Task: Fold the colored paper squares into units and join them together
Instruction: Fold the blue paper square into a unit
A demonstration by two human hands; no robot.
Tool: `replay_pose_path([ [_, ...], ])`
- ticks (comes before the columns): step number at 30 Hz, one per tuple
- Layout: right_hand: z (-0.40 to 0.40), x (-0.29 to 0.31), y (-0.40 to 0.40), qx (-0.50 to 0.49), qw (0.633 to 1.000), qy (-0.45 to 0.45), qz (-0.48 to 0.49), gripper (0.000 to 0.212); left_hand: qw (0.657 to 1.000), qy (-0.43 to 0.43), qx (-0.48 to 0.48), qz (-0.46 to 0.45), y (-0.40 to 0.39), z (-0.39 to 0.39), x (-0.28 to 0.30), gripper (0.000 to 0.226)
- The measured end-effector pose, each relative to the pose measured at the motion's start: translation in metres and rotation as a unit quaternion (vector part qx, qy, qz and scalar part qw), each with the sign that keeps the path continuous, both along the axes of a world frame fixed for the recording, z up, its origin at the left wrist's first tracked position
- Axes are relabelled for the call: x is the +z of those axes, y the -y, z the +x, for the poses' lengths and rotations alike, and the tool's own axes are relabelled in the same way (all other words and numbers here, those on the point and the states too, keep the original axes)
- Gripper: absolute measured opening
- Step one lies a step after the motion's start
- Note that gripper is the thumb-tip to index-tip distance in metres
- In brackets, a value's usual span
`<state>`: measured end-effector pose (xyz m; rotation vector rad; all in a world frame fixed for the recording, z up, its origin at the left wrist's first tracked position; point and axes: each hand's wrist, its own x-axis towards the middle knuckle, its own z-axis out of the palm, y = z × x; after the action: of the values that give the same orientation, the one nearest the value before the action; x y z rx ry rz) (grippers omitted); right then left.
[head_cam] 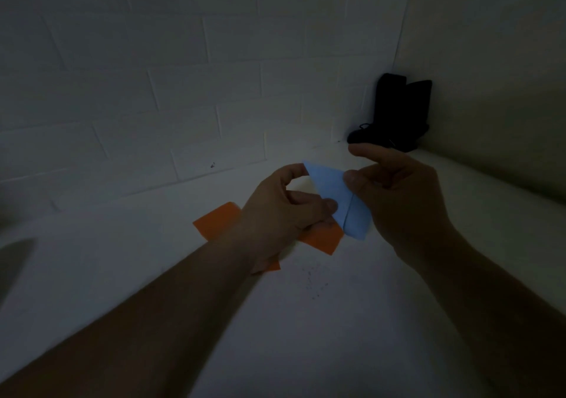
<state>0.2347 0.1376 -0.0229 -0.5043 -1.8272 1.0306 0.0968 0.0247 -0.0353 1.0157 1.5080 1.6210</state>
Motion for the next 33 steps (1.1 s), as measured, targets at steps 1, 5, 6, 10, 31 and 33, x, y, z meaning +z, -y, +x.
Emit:
replay_pose_path([
  [1, 0.0003, 0.0002, -0.0001, 0.0, 1.0, -0.001, -0.005, 0.034, 1.0, 0.0, -0.007, -0.001, -0.0001, 0.0002, -0.0006, 0.051],
  [5, 0.0019, 0.0012, -0.0007, 0.009, 1.0, -0.014, -0.017, 0.034, 1.0, -0.005, -0.029, 0.005, 0.0001, 0.0029, -0.0028, 0.051],
  [6, 0.002, 0.0011, -0.0008, 0.008, 1.0, -0.011, -0.013, 0.035, 1.0, -0.005, -0.027, 0.008, 0.0, 0.0032, -0.0029, 0.051],
  [10, 0.0011, 0.0018, -0.0012, 0.009, 1.0, -0.005, -0.013, 0.036, 1.0, -0.011, -0.021, 0.005, -0.0008, 0.0029, -0.0031, 0.057],
  [31, 0.0023, 0.0033, -0.0014, 0.004, 1.0, -0.02, -0.018, 0.036, 0.996, -0.043, -0.071, -0.016, -0.0007, 0.0049, -0.0046, 0.071],
  [33, 0.0024, 0.0035, -0.0015, 0.002, 1.0, -0.018, -0.016, 0.037, 0.996, -0.043, -0.08, -0.022, 0.0006, 0.0062, -0.0035, 0.072],
])
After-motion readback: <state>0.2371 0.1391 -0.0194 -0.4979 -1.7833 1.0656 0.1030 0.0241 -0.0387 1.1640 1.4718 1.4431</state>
